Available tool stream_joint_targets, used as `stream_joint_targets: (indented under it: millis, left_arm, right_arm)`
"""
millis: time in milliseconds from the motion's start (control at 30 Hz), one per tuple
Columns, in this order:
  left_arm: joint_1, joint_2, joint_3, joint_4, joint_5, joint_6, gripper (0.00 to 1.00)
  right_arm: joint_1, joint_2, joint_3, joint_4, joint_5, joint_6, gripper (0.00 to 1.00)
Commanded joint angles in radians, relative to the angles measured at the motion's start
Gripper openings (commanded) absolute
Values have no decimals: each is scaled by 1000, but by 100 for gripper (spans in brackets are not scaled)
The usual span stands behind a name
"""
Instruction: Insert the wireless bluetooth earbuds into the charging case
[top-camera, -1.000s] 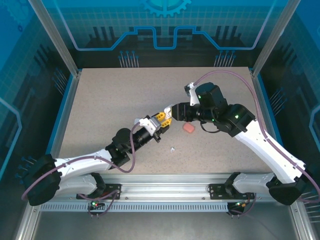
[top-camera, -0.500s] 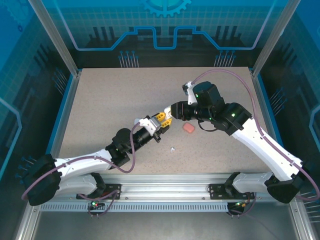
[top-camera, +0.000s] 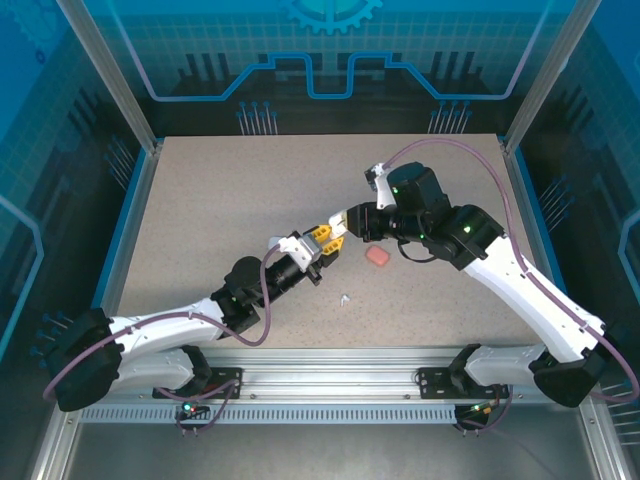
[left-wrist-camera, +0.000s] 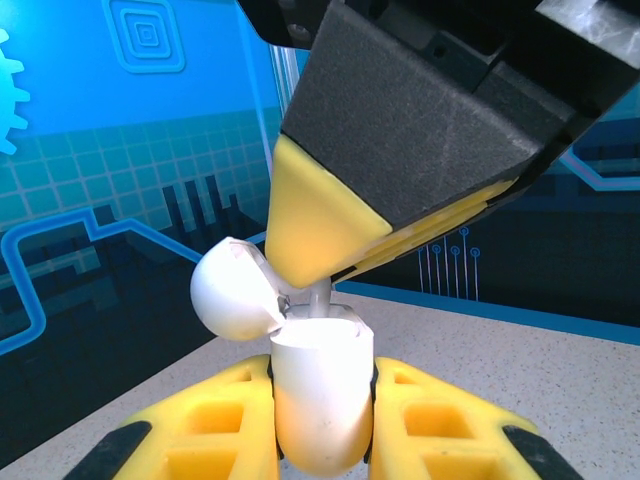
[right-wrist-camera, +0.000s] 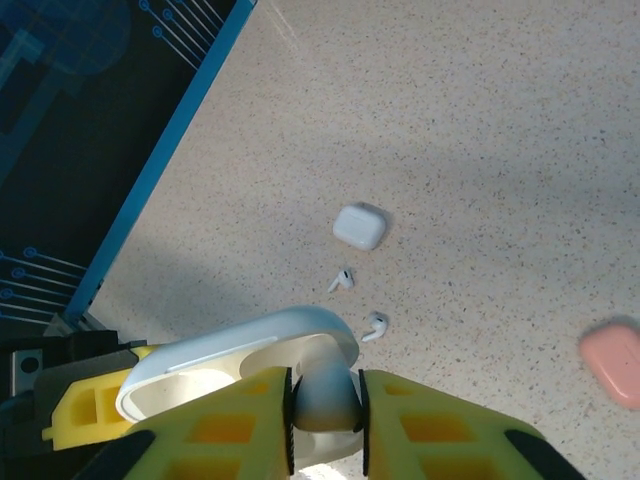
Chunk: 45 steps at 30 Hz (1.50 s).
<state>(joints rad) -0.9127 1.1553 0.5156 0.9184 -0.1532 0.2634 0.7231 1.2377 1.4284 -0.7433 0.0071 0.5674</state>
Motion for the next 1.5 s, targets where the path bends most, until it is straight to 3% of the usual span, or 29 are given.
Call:
stream_joint_targets:
  millis: [0,1233,1467]
  left_arm:
    - [-8,-5,23,59,10,-10,0]
    - [0,-31,-2,63,173,-80,0]
    - [1,-32,-3,60,173,-85,0]
  right_arm:
    - [-15,-21,-5,-19,-30,-52,19]
    - [-78,-97,-80,-4,-298,-301,18]
    - [-93,-110,-76,-44,-243,-307,28]
